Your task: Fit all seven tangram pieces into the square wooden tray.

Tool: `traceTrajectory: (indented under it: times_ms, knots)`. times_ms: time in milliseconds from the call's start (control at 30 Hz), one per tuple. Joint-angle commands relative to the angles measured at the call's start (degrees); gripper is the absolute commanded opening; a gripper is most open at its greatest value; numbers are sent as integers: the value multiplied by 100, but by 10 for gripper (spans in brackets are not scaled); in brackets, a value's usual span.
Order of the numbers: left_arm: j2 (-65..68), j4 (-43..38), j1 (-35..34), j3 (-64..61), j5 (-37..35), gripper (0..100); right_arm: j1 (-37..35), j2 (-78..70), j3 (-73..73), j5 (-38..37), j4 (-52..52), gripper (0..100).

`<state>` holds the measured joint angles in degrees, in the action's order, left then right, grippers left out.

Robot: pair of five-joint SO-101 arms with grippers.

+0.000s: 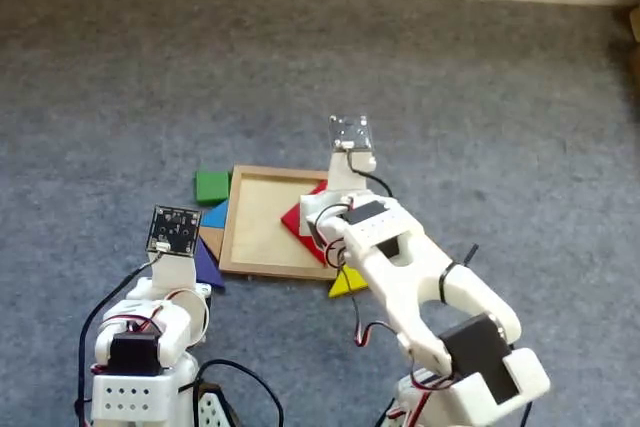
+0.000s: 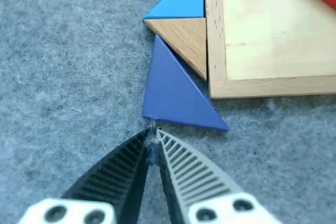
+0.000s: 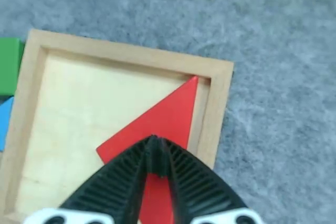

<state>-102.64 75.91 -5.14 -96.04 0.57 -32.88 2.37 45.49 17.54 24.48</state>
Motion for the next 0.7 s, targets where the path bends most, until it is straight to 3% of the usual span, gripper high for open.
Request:
traceTrajectory:
  times_ms: [0, 167, 400, 667]
  knots:
    - [-145, 26, -48, -110, 35, 6, 295, -154, -40, -149, 180, 5]
    - [-145, 26, -48, -110, 35, 6, 549, -154, -48, -897, 453, 5]
    - [-145, 26, -48, -110, 35, 6, 673, -48, -48, -1020, 470, 5]
    - [-145, 26, -48, -110, 35, 6, 690, 1851, 286, -1029, 760, 5]
